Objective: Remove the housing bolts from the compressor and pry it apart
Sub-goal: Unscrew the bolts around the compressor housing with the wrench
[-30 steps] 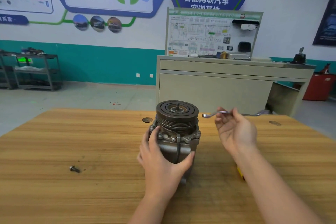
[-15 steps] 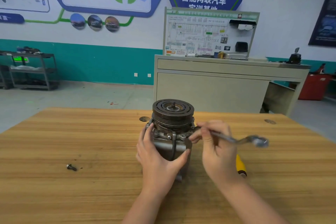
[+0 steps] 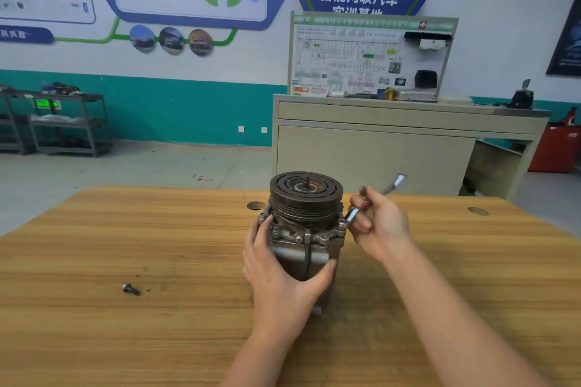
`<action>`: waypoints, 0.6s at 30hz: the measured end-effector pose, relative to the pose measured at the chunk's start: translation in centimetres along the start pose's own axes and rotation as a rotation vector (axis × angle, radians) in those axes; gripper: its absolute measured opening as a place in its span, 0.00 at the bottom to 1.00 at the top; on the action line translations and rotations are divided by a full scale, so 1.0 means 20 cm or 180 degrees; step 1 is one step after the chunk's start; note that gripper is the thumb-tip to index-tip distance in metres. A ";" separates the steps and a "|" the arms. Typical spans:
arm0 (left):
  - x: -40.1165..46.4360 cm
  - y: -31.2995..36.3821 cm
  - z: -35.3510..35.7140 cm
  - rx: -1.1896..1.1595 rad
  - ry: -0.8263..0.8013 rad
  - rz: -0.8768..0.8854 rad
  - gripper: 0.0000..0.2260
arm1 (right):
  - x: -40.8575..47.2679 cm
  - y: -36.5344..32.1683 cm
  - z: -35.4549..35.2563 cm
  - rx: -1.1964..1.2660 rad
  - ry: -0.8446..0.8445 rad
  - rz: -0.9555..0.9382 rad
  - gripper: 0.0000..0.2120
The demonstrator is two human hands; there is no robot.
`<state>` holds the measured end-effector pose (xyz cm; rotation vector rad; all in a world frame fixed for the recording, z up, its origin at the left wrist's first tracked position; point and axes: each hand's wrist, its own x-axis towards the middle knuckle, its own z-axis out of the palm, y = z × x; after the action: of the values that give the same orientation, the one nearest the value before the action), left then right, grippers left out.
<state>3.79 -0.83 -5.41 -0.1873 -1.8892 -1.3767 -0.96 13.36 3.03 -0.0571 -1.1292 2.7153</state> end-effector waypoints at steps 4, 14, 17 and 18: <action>0.00 -0.01 0.00 -0.0035 -0.0034 0.0009 0.43 | -0.05 -0.12 -0.03 0.0624 -0.0279 -0.0396 0.14; 0.00 -0.01 0.00 0.0023 -0.0120 0.0113 0.36 | -0.28 0.07 -0.07 -0.1825 -0.0725 -0.2860 0.08; 0.00 -0.02 0.00 -0.0020 -0.0095 0.0103 0.36 | -0.28 0.12 -0.11 -0.2317 -0.0775 -0.3368 0.08; 0.00 -0.02 0.00 -0.0028 -0.0081 0.0106 0.36 | -0.28 0.14 -0.12 -0.2569 -0.0759 -0.3665 0.11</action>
<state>3.54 -0.96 -5.72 -0.2406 -1.8931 -1.3663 4.32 12.01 -0.87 0.6029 -1.5640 1.2093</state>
